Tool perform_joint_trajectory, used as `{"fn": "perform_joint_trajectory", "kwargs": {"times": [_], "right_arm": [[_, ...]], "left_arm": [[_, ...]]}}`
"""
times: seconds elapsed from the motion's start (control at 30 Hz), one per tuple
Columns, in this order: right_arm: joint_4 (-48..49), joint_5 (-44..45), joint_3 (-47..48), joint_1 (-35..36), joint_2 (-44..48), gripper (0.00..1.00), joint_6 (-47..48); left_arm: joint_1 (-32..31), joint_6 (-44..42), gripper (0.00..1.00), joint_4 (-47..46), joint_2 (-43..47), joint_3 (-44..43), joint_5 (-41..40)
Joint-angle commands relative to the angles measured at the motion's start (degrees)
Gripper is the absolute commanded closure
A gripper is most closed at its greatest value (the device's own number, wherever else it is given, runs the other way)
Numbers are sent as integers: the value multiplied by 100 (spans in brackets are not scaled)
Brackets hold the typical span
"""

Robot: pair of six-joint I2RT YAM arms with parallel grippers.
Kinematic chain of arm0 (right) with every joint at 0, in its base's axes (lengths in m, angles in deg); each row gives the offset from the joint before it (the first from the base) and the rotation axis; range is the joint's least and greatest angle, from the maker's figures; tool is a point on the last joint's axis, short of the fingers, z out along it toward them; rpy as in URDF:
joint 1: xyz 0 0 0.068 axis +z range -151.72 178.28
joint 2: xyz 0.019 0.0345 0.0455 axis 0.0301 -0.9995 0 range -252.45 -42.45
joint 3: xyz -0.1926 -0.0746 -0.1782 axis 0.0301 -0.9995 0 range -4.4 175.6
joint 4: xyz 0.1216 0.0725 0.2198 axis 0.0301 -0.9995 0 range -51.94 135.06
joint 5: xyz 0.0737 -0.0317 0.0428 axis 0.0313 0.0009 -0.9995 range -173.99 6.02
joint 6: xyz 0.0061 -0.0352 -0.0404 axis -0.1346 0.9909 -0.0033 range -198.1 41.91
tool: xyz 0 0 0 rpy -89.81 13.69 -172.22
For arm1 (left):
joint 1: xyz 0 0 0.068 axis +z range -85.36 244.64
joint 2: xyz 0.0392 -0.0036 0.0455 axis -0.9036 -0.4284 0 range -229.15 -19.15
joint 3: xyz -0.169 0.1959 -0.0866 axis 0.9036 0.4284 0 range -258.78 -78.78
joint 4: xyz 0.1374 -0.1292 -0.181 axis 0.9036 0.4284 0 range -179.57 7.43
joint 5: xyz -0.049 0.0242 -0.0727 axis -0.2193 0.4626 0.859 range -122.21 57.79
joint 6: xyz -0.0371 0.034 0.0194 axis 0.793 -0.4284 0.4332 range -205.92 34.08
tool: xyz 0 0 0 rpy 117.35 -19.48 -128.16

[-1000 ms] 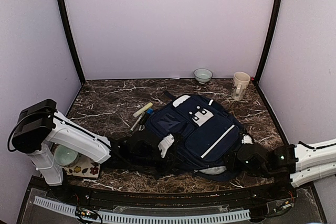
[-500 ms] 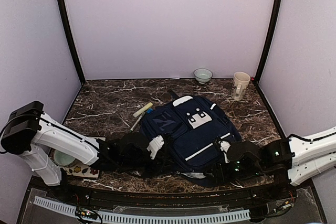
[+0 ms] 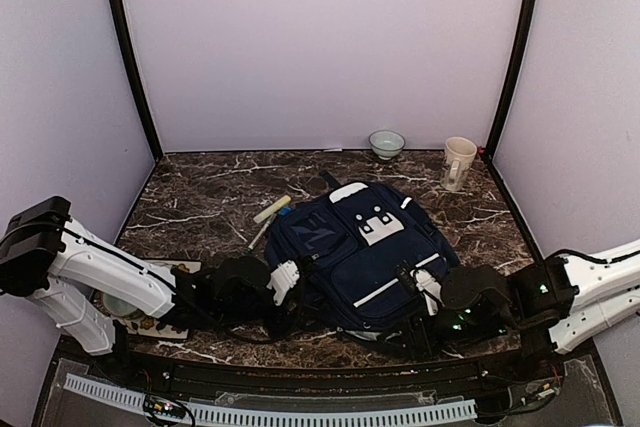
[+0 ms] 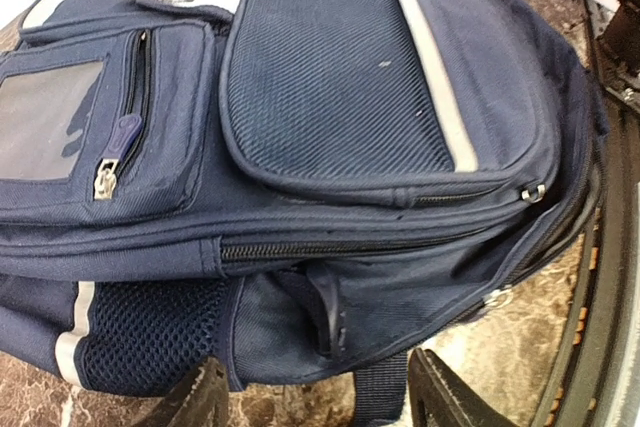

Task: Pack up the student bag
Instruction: Move the student bag to the center of the board.

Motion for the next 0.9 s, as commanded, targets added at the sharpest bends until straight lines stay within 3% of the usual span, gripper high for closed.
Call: {"fn": "perform_joint_trajectory", "kwargs": {"times": [0.0, 0.3, 0.5, 0.63, 0.87], "right_arm": [[320, -184, -62, 62, -40, 39, 73], [1959, -1071, 268, 568, -1922, 51, 680], [2619, -1206, 108, 455, -2820, 56, 411], [3011, -1387, -272, 295, -3152, 58, 25], [2388, -815, -821, -55, -2653, 57, -405]], "left_arm": [[-29, -115, 37, -277, -223, 10, -247], [-20, -9, 38, -264, -263, -27, -681], [6, 34, 38, -132, -77, 37, -720], [15, 33, 38, -124, 75, 123, -725], [15, -37, 39, -195, 263, 252, -630]]}}
